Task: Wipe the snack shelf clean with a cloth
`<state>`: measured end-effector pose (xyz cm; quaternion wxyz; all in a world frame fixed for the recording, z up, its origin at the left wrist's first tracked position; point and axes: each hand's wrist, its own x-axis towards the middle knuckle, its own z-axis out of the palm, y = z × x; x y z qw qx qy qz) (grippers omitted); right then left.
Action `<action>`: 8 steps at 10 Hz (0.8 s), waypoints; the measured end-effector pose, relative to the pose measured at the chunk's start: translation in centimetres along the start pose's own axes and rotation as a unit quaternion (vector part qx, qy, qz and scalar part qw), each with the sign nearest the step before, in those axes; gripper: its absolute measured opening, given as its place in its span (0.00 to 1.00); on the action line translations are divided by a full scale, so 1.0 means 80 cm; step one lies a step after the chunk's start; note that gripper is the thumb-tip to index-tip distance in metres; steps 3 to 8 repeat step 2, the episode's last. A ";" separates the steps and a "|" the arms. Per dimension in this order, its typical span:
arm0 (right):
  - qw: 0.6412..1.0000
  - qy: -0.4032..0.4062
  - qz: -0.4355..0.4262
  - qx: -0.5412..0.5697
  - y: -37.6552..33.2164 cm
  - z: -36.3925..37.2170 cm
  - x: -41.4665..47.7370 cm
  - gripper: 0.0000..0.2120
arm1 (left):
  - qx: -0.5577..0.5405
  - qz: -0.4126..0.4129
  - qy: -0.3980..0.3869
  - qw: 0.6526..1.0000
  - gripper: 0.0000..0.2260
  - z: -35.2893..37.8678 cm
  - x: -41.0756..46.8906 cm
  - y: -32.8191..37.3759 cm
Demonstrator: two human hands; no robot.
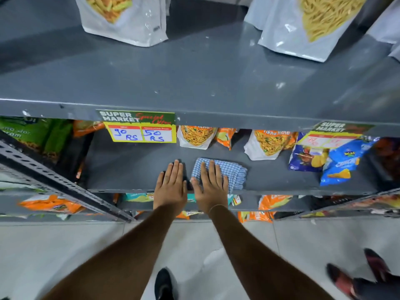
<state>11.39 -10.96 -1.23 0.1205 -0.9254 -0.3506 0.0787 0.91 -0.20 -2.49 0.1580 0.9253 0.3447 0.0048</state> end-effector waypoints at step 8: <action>0.997 -0.039 -0.074 0.004 0.025 -0.010 0.012 0.35 | 0.012 0.012 -0.023 1.000 0.30 -0.010 0.003 0.005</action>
